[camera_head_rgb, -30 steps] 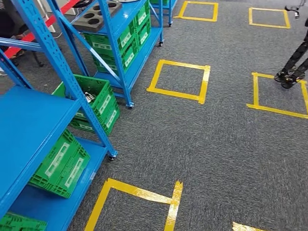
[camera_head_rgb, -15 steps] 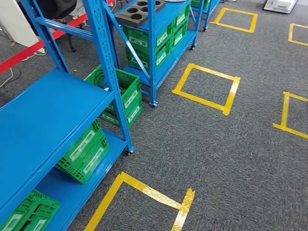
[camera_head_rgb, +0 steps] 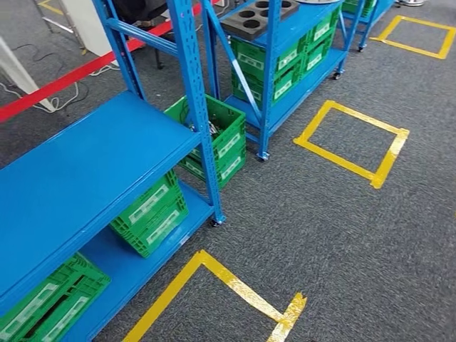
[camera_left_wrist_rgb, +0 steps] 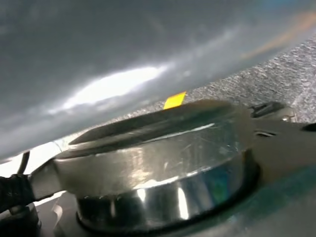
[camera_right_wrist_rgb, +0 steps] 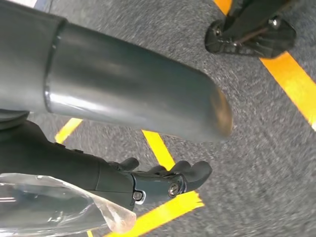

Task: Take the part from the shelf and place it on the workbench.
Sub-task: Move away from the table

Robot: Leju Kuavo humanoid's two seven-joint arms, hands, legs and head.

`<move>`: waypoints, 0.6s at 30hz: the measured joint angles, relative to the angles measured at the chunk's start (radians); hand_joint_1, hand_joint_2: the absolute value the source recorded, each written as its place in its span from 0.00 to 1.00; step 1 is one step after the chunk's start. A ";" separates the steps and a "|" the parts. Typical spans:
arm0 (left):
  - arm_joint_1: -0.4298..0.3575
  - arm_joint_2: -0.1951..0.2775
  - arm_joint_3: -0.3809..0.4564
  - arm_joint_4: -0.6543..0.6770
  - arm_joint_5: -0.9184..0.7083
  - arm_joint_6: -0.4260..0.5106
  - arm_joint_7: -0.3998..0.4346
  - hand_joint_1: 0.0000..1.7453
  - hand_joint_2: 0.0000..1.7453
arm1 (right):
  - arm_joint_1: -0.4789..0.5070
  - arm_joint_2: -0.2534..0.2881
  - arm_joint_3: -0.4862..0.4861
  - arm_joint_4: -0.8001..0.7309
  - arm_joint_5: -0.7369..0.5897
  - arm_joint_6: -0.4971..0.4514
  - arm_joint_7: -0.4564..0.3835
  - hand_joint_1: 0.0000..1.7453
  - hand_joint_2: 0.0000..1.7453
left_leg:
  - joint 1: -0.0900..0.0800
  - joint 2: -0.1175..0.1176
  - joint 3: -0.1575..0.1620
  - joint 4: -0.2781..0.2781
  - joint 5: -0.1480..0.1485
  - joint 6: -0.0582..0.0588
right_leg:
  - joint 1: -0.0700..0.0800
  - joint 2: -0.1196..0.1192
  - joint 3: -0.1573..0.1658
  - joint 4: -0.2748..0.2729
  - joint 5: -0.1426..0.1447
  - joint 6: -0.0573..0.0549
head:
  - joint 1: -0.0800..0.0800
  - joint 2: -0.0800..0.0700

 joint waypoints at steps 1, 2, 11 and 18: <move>0.001 0.000 0.000 0.000 -0.001 0.000 0.000 0.00 0.00 | 0.000 0.000 0.000 0.000 0.000 0.007 -0.003 0.00 0.00 | 0.001 0.002 -0.010 0.017 0.005 0.000 | 0.001 -0.014 0.002 0.000 -0.003 0.000 | 0.000 0.000; 0.003 0.000 0.000 0.000 -0.003 0.001 0.000 0.00 0.00 | -0.001 0.000 0.000 0.001 0.000 0.016 -0.008 0.00 0.00 | 0.001 0.004 0.001 -0.006 0.029 0.001 | 0.002 -0.027 0.006 0.000 -0.005 0.000 | 0.000 0.000; 0.002 0.004 -0.004 0.000 -0.017 0.009 0.000 0.00 0.00 | -0.010 0.007 0.006 0.005 -0.002 0.094 -0.060 0.00 0.00 | -0.017 0.055 0.134 -0.283 0.135 0.053 | 0.011 -0.080 0.032 0.010 -0.047 0.033 | 0.000 0.000; -0.002 0.002 -0.006 0.000 -0.023 0.012 0.000 0.00 0.00 | -0.002 0.007 0.007 0.005 -0.003 0.099 -0.065 0.00 0.00 | -0.005 -0.040 0.144 -0.287 0.134 0.062 | 0.003 0.028 -0.117 0.232 -0.084 0.050 | 0.012 0.000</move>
